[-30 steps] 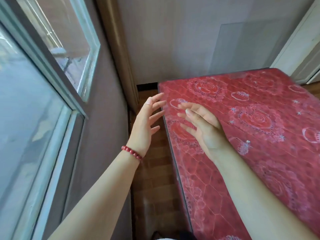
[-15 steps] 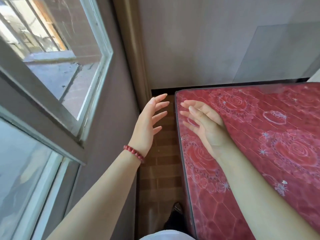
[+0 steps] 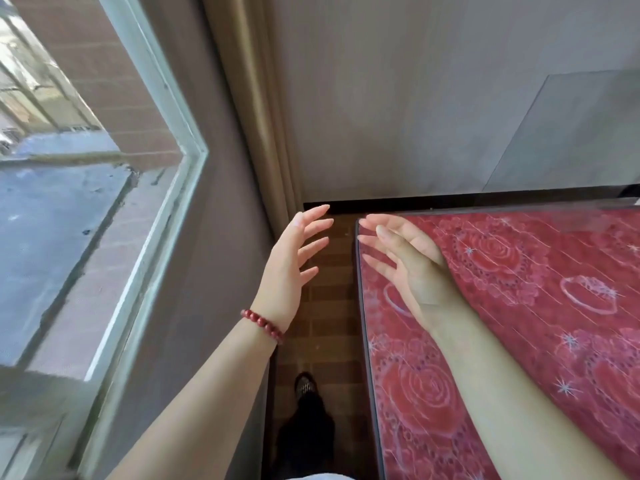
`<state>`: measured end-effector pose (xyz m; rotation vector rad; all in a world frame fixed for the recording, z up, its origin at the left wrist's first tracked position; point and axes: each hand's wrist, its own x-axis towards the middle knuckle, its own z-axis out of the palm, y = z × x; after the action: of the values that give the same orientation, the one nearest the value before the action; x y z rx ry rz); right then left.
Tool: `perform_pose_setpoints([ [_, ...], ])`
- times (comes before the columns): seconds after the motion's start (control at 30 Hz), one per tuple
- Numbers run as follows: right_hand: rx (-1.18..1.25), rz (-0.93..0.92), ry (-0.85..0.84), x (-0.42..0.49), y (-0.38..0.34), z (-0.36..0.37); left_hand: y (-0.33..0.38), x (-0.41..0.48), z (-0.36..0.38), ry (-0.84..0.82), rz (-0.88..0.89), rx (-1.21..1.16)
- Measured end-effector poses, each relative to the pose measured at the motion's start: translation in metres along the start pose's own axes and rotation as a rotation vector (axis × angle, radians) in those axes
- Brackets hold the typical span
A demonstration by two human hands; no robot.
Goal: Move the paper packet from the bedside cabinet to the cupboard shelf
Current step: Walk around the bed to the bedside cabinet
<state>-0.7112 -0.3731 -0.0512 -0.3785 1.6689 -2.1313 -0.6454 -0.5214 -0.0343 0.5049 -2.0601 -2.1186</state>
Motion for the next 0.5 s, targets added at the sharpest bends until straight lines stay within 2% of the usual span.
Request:
perform_pose_setpoints([
  [0.37, 0.031, -0.021, 0.083, 0.218, -0.008, 0.005, 0.035, 0.227, -0.025, -0.104, 0.052, 0.038],
  [0.5, 0.058, -0.008, 0.120, 0.278, -0.009, 0.003, 0.043, 0.291, -0.033, -0.133, 0.013, 0.019],
])
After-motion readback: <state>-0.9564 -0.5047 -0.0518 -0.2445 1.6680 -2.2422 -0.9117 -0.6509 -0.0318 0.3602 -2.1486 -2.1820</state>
